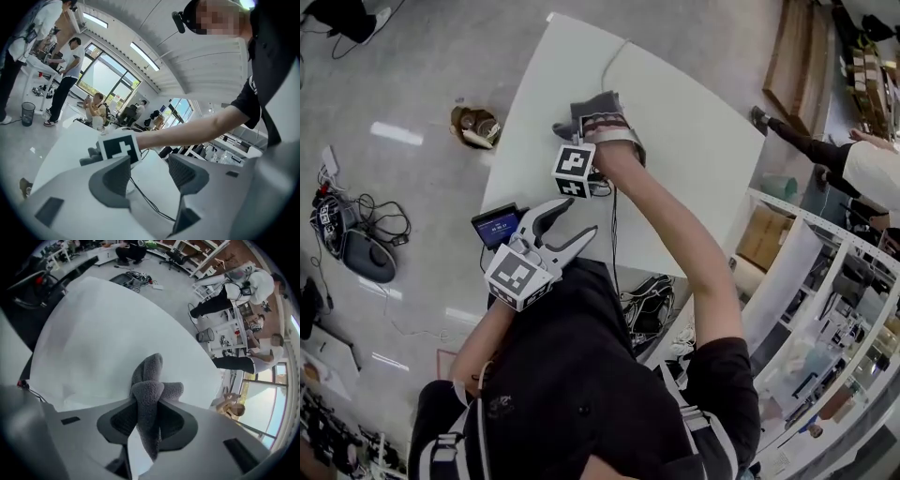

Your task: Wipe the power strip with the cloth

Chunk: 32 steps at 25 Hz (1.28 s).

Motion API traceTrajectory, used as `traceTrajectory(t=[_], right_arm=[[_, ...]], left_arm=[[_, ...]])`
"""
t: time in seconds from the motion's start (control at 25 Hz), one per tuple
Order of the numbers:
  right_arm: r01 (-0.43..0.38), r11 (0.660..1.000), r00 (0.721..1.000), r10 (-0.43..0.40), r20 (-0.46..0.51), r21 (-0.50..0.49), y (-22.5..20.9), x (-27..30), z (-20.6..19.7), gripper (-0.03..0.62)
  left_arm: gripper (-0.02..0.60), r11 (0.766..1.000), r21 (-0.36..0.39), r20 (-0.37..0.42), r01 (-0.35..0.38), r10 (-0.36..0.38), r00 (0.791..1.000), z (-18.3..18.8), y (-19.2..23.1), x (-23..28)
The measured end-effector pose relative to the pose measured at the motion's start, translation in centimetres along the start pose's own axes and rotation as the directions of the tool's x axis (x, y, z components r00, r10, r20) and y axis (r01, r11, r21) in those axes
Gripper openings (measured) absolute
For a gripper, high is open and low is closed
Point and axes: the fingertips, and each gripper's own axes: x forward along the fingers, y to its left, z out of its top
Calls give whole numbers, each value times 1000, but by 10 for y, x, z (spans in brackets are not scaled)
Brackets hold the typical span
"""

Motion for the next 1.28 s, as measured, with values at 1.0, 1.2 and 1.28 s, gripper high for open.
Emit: traceTrajectory(t=[1.0,1.2,1.28], right_arm=[[-603,288,680,-302,668,744,-18,-21,-162,121],[-709,269,619,-203,758,651,-23,12,-143,121],[-735,261,586,-219,780,626,-11,12,-136,121]], left_arm=[[268,985,174,-178,13,18,984,-15,-28,95],[177,975,206,-182,-83,122,976,-18,-21,118],[82,964,227,-180,-139,182,967,-19,-13,120]])
